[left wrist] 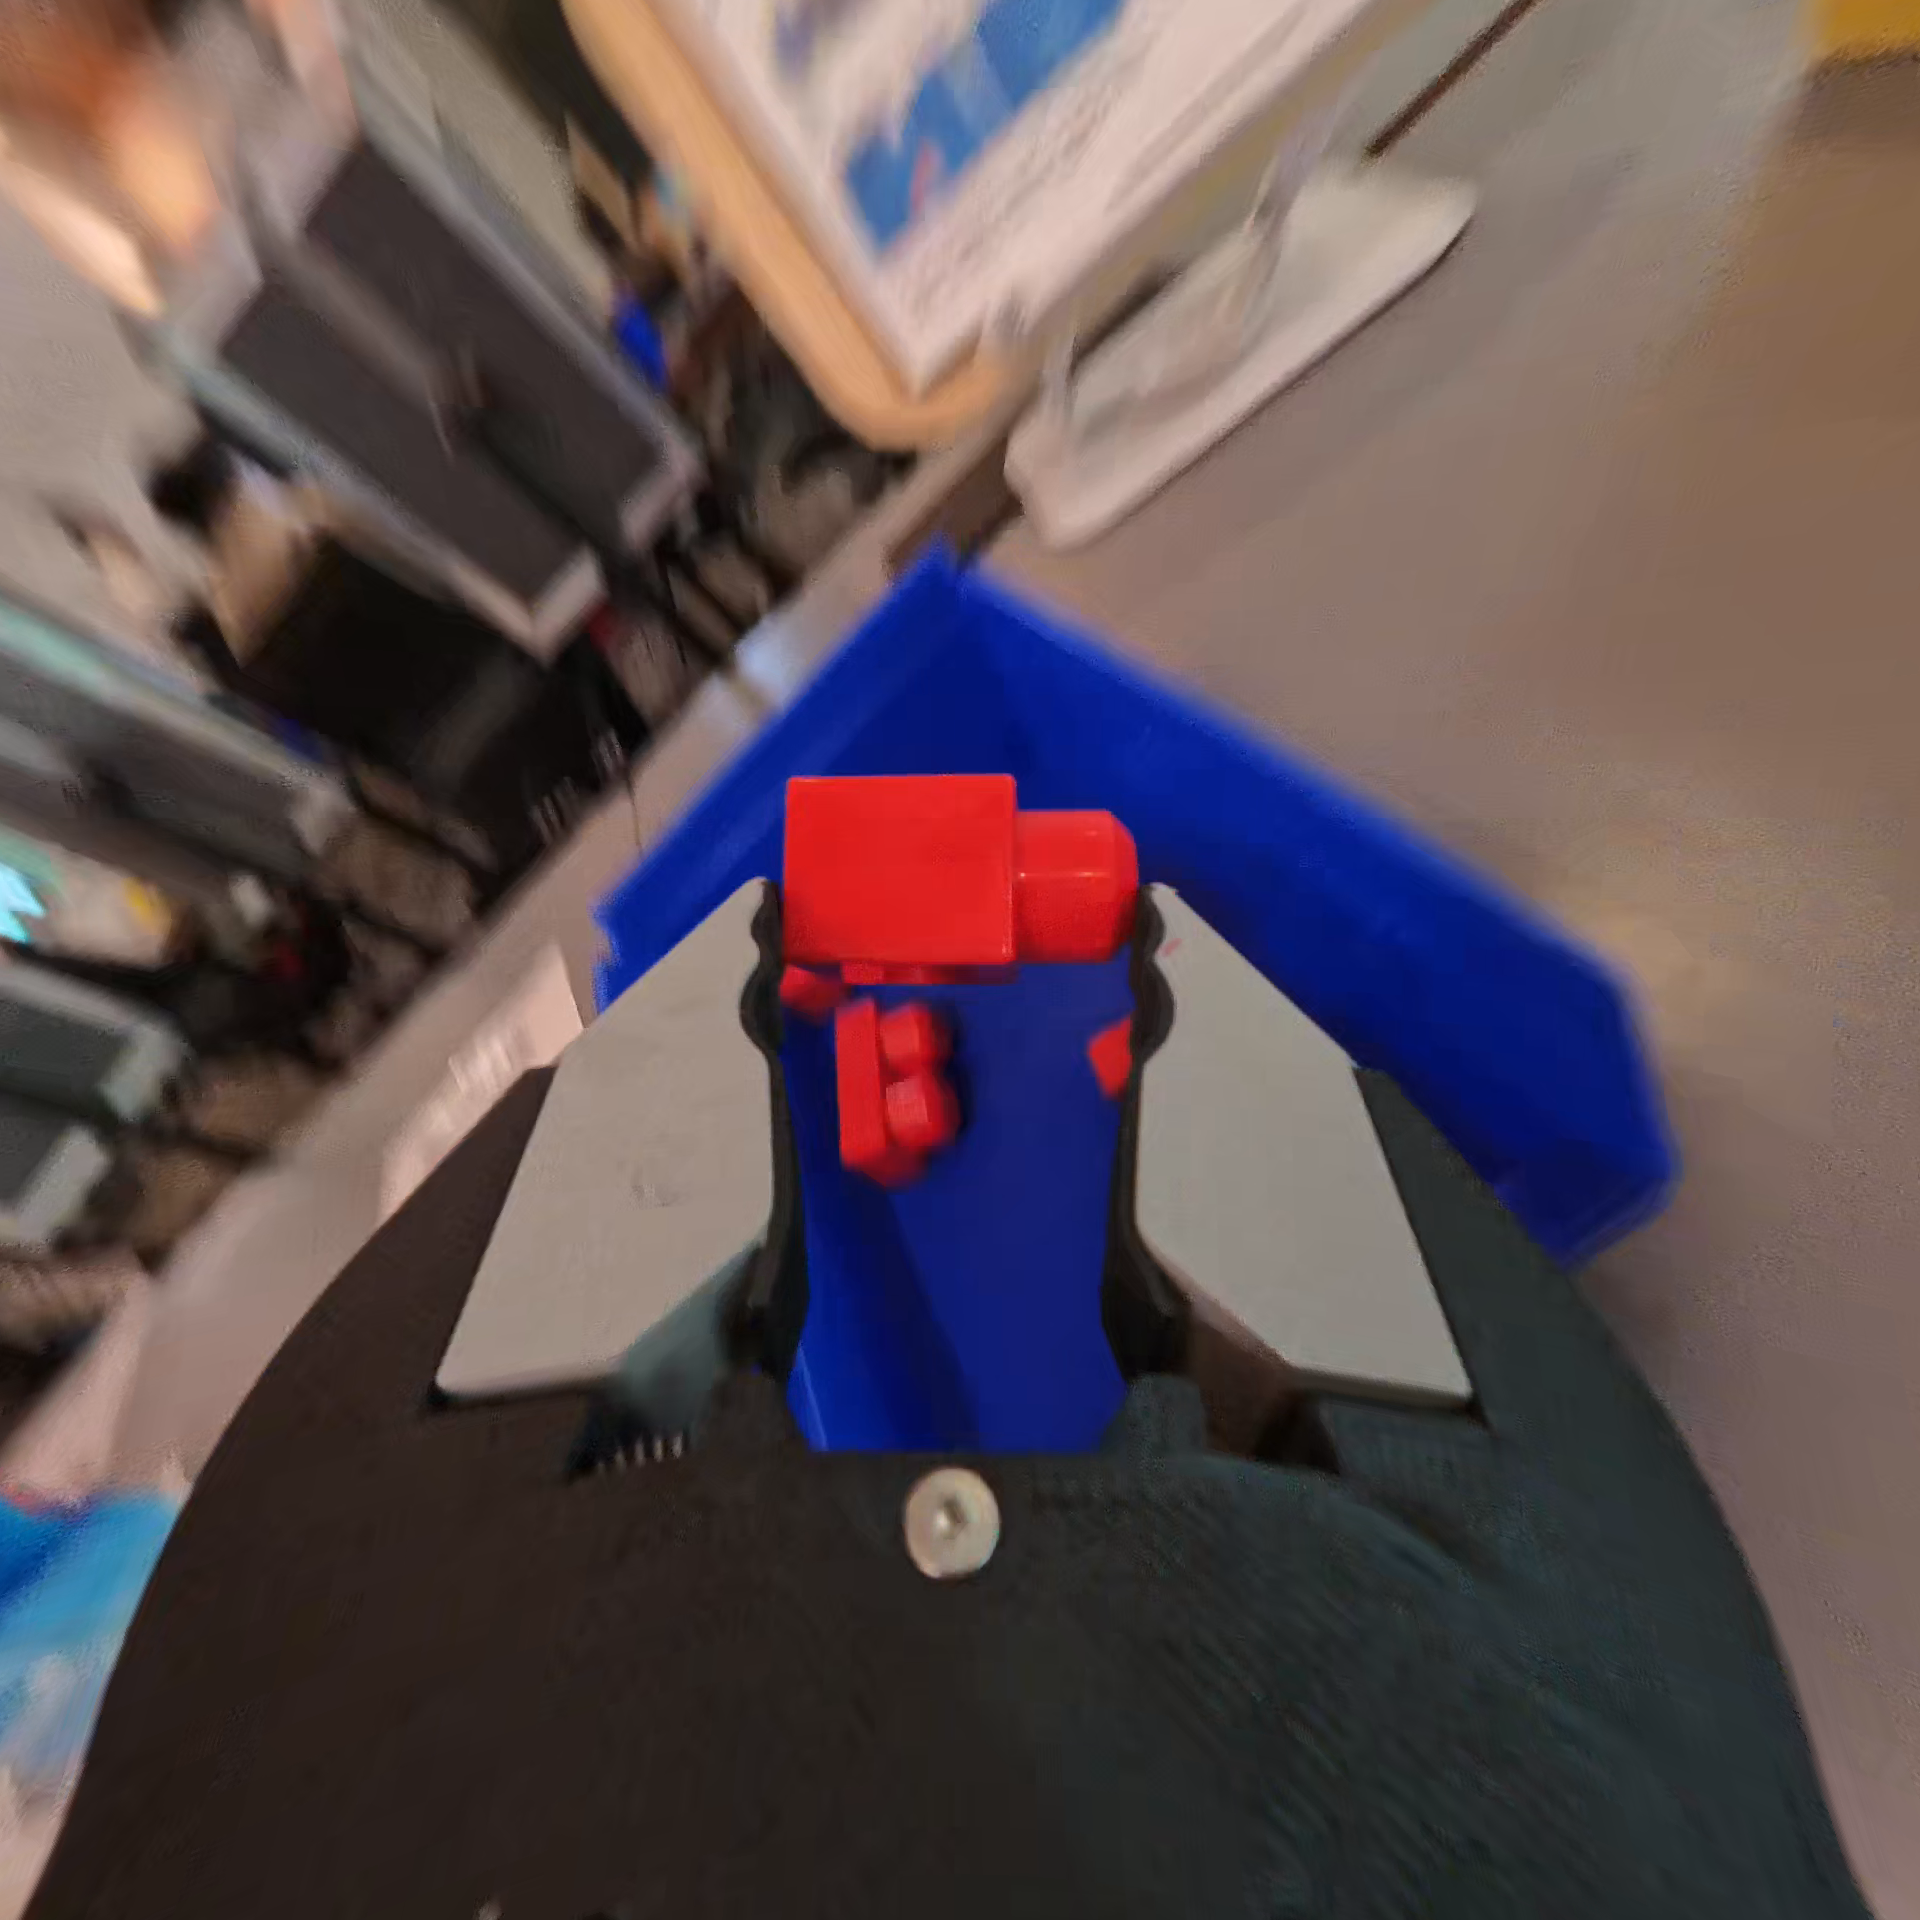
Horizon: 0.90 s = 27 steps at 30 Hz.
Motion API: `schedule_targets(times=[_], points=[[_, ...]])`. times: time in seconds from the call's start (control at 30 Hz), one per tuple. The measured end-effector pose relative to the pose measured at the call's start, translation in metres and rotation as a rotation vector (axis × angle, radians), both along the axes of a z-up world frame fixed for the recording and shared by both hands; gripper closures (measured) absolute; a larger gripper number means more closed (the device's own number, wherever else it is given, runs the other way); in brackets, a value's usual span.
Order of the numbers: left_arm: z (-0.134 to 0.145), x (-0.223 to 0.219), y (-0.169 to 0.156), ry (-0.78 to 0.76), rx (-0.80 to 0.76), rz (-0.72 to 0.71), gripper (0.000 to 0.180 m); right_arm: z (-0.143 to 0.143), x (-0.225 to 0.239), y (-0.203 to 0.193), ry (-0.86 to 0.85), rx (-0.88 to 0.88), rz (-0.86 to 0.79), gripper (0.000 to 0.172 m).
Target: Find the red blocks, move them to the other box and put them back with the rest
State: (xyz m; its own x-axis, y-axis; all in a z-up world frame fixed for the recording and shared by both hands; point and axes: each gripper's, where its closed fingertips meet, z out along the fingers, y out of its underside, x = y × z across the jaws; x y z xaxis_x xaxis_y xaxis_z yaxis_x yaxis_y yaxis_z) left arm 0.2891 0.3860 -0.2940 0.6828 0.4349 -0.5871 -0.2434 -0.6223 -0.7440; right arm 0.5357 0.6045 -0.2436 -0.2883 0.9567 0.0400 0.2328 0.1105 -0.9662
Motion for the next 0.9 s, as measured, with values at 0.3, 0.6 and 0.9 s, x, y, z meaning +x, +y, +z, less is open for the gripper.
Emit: schedule_targets(times=[0.3,0.6,0.9], points=[[0.024,0.195,0.109,0.513,-0.028,-0.556,0.115,0.020,0.005,-0.071,0.024,-0.371,0.333,0.117],[0.016,0.256,0.130,0.573,-0.016,-0.705,0.115,-0.015,-0.007,-0.105,-0.113,-0.350,0.433,0.137],[0.019,0.254,0.133,0.570,-0.006,-0.714,0.115,-0.016,-0.008,-0.107,-0.128,-0.393,0.453,0.138]])
